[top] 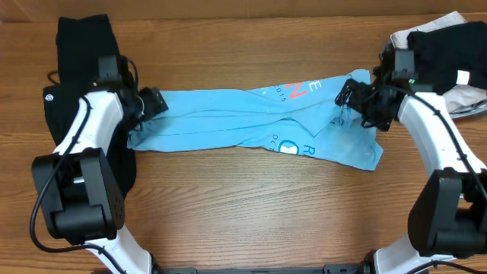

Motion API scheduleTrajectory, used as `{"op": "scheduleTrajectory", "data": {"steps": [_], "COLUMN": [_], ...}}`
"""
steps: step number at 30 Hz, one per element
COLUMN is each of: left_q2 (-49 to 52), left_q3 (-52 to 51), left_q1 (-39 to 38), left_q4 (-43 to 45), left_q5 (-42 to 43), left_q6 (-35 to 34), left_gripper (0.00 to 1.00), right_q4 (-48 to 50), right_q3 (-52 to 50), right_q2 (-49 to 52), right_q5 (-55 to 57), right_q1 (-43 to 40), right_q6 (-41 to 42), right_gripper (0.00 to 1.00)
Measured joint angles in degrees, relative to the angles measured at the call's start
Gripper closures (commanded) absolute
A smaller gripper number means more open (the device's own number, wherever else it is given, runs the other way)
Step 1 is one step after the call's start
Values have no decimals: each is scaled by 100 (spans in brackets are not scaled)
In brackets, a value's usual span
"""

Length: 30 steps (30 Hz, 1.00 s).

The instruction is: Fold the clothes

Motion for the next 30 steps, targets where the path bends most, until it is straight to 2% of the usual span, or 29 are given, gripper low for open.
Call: {"op": "scheduleTrajectory", "data": {"steps": [2,7,15,26,30], "left_q2": [0,31,728,1003,1047], "left_q3": [199,232,232,243,337], "left_q1": [0,0,4,-2,0], "left_q4": [-122,-264,146,308,31], "left_q5": [66,26,-195,-621,-831], "left_q6": [236,664,1486,1784,1875], "left_gripper": [0,0,0,0,3], "right_q4": [-291,-627,-813,-820,-813], "right_q3": [269,472,472,472,472], "right_q2": [-70,-225,-229,-229,-229], "right_q5": [0,0,0,2,4], "right_q1": [0,2,2,0,2], "right_q6": [-44,-166,-260,-297,-295], "right_gripper": [0,0,0,0,0]}}
